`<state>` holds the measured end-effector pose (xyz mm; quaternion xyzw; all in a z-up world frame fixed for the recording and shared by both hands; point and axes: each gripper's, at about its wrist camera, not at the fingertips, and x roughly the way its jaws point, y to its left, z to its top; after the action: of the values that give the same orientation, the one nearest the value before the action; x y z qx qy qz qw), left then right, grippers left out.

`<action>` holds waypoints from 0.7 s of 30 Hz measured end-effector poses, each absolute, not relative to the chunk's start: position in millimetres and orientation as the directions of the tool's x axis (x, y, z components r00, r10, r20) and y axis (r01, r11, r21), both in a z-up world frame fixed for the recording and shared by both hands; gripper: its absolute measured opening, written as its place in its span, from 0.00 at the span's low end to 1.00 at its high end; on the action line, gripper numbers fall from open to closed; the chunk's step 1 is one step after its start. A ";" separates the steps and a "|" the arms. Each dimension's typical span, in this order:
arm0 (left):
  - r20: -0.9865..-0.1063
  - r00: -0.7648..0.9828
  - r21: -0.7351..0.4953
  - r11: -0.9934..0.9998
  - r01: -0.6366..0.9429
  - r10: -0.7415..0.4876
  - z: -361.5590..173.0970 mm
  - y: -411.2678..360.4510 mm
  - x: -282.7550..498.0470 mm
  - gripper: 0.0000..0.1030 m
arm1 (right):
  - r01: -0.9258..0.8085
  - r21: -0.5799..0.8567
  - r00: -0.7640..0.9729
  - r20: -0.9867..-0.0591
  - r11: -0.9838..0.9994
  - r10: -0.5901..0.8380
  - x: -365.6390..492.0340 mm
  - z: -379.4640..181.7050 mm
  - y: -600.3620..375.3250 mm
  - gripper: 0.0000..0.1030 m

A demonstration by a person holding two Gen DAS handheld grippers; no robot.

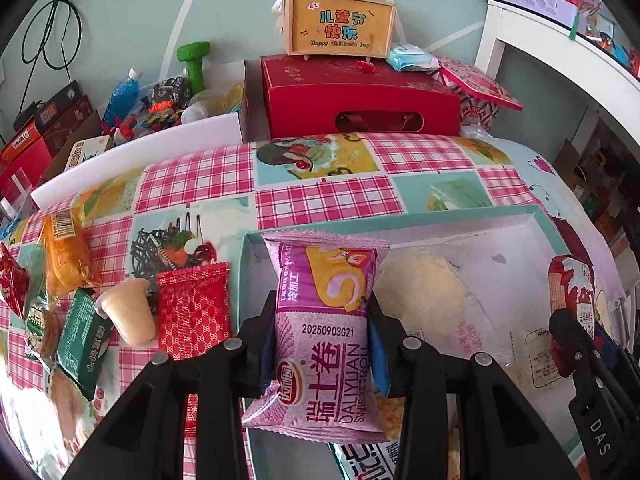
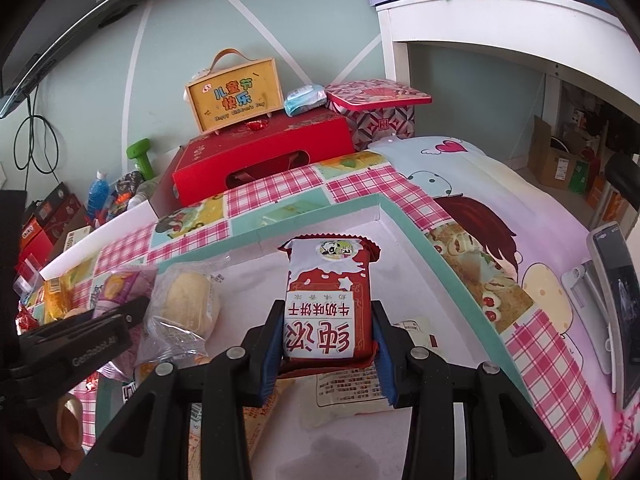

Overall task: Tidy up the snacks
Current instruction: 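Lift both held packets and carry them over the white tray, then open both tools to drop the box and Swiss roll into the tray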

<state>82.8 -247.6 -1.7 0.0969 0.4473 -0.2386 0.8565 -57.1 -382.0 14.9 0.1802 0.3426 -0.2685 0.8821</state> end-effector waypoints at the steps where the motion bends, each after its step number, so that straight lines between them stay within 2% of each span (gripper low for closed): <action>1: -0.813 0.489 -0.044 0.870 0.491 -0.316 -1.5 -247.7 82.6 0.40 | 0.599 0.135 0.619 -0.703 0.789 -0.350 -57.2 14.2 -383.0 0.41; 4: -0.813 0.497 -0.031 0.875 0.484 -0.303 1.2 -247.8 80.7 0.46 | 0.598 0.134 0.614 -0.710 0.791 -0.344 -56.7 12.5 -384.0 0.41; 6: -0.812 0.500 -0.026 0.875 0.484 -0.301 4.0 -247.3 79.2 0.57 | 0.597 0.130 0.613 -0.711 0.791 -0.346 -56.1 12.8 -383.3 0.41; 10: -0.825 0.484 -0.035 0.882 0.469 -0.290 8.3 -242.2 77.9 0.61 | 0.598 0.122 0.609 -0.711 0.792 -0.350 -56.5 14.6 -382.3 0.41; 12: -0.827 0.485 -0.037 0.887 0.459 -0.285 11.3 -237.2 75.5 0.73 | 0.600 0.118 0.605 -0.714 0.791 -0.352 -57.0 15.4 -382.5 0.42; 13: -0.827 0.486 -0.041 0.892 0.450 -0.283 13.4 -233.5 73.7 0.76 | 0.599 0.117 0.602 -0.718 0.792 -0.349 -56.9 15.7 -382.7 0.43; 14: -0.828 0.486 -0.046 0.896 0.441 -0.282 14.9 -230.2 72.5 0.79 | 0.598 0.117 0.601 -0.720 0.793 -0.347 -56.9 16.0 -382.8 0.46; 15: -0.829 0.485 -0.054 0.902 0.428 -0.280 16.3 -225.7 71.4 0.82 | 0.597 0.119 0.601 -0.721 0.794 -0.344 -56.9 16.3 -383.0 0.55; 17: -0.832 0.488 -0.057 0.914 0.402 -0.266 17.2 -218.0 69.9 0.83 | 0.593 0.119 0.598 -0.727 0.797 -0.336 -56.4 16.7 -382.6 0.66; 19: -0.830 0.499 -0.047 0.923 0.381 -0.248 17.5 -210.7 68.0 0.83 | 0.591 0.115 0.594 -0.732 0.798 -0.334 -56.0 17.2 -381.6 0.71; 21: -0.829 0.513 -0.030 0.933 0.358 -0.223 16.4 -202.8 65.9 0.84 | 0.591 0.112 0.588 -0.738 0.799 -0.332 -55.6 17.7 -380.6 0.80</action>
<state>65.9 -202.8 16.4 0.0724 0.4639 -0.1676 0.8669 -55.6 -380.6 17.7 0.1755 0.3691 -0.2642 0.8736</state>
